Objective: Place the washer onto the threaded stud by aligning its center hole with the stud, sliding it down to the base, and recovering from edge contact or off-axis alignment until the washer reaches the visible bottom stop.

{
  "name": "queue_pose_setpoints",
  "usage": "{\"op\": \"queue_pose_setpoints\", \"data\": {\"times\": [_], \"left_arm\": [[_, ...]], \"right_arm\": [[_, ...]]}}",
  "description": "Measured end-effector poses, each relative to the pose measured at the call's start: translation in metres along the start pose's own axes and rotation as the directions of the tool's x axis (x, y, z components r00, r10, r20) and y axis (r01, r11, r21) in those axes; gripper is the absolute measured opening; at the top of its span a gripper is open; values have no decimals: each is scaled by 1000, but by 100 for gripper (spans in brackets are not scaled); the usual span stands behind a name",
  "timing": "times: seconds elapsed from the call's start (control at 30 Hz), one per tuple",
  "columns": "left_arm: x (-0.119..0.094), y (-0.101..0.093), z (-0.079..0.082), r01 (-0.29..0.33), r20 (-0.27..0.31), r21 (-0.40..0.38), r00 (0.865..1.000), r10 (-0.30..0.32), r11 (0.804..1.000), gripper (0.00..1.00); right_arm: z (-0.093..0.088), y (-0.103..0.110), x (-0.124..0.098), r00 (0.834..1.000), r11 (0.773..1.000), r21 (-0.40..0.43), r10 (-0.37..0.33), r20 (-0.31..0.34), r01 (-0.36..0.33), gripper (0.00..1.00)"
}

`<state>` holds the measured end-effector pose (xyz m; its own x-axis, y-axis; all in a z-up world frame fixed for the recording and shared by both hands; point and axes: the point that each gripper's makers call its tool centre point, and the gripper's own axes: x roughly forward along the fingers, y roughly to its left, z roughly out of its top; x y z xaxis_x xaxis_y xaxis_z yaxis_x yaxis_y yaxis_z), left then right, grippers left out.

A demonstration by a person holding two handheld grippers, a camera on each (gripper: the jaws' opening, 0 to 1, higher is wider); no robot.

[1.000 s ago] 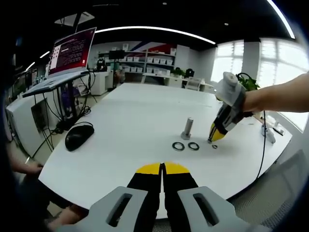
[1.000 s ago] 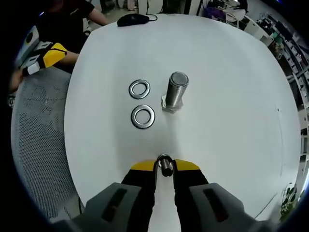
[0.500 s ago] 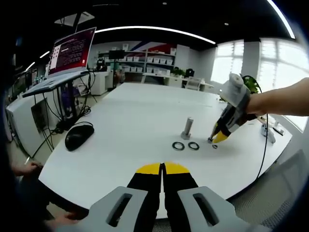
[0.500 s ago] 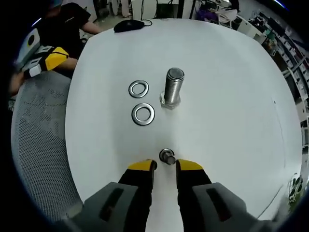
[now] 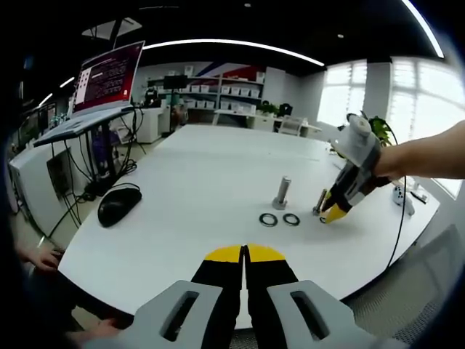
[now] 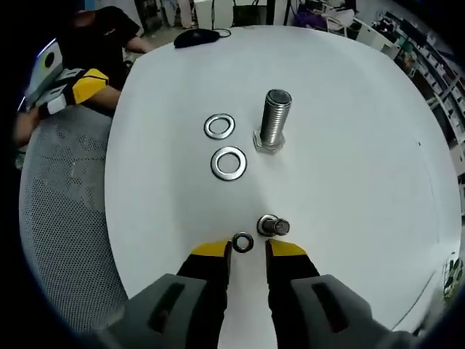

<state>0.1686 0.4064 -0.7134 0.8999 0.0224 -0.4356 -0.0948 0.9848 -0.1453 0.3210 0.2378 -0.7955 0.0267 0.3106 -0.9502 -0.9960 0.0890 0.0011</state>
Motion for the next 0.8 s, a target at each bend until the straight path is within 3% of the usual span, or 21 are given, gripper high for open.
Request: {"op": "queue_pose_setpoints", "data": {"times": [0.23,0.47,0.8], "left_arm": [[0,0,0,0,1,-1,1000,0,1000,0],[0,0,0,-1,-1,-1,1000,1,1000,0],[0,0,-1,-2,-5,-1,1000,2,1000,0]], "right_arm": [[-1,2,4,1000,1000,-13,8,-16,-8,22],[-1,8,4,999,993,-113,7,-47,-12,17],[-2,5,4,1000,994,-112,10,-27,-13,15]]}}
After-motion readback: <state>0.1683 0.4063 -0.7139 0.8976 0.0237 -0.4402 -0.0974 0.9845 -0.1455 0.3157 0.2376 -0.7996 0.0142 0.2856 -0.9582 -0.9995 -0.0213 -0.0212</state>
